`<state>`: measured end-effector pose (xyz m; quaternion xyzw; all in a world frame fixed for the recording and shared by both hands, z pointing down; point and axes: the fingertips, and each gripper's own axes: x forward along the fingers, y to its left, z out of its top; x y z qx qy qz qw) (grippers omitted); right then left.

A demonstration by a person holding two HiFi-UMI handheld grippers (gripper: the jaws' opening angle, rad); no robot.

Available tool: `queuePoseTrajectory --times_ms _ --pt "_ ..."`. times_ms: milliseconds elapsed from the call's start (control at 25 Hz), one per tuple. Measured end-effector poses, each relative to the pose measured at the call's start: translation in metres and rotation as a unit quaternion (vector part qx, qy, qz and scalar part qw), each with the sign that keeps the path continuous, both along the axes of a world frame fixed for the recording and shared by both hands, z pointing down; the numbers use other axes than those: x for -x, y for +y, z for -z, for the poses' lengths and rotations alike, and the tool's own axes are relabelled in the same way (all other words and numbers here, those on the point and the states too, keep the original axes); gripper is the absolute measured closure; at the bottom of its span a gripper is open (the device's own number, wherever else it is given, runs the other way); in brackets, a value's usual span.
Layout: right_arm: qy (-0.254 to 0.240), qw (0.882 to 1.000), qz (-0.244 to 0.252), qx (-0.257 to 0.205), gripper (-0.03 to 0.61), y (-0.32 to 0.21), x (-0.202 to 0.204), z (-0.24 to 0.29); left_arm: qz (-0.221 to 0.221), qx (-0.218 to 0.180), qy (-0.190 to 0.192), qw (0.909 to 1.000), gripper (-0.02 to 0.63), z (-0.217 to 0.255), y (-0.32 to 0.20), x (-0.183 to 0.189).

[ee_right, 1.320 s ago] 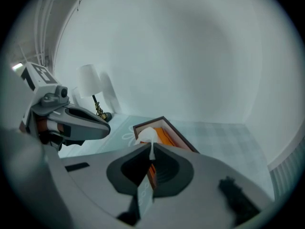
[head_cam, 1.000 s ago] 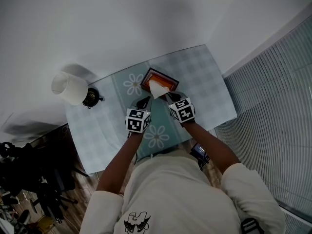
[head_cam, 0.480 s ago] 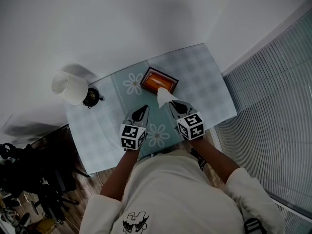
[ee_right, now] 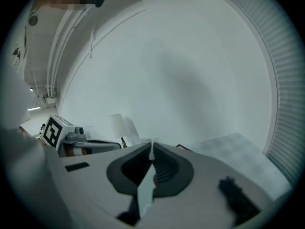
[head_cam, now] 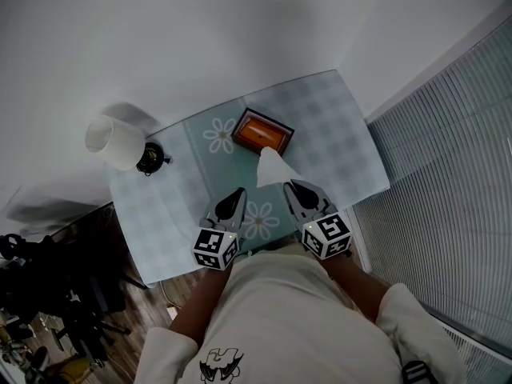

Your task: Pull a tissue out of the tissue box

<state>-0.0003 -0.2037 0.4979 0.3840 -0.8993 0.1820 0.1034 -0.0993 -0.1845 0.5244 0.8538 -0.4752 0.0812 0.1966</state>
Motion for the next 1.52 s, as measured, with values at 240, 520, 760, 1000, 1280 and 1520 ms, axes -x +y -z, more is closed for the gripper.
queuePoseTrajectory --times_ms 240,520,760,1000,1280,1520 --pt "-0.011 1.000 0.005 0.010 0.565 0.029 0.004 -0.001 -0.008 0.002 -0.002 1.0000 0.607 0.006 0.025 0.002" --pt "-0.007 0.999 0.017 0.040 0.566 0.045 0.007 -0.019 0.005 -0.004 0.001 1.0000 0.607 0.007 0.028 0.006" --pt "0.001 0.999 0.035 0.029 0.566 0.045 0.017 -0.015 0.003 -0.011 0.001 0.9999 0.607 0.012 0.024 0.005" --pt "0.006 0.998 0.044 0.036 0.566 0.050 0.022 -0.020 0.002 -0.014 0.003 0.9999 0.607 0.014 0.024 0.002" --pt "0.005 0.998 0.047 0.044 0.566 0.053 0.024 -0.025 0.003 -0.015 0.003 0.9999 0.607 0.014 0.028 0.001" --pt "0.008 0.998 0.050 0.047 0.566 0.057 0.024 -0.029 0.005 -0.009 0.005 0.9999 0.607 0.011 0.031 0.001"
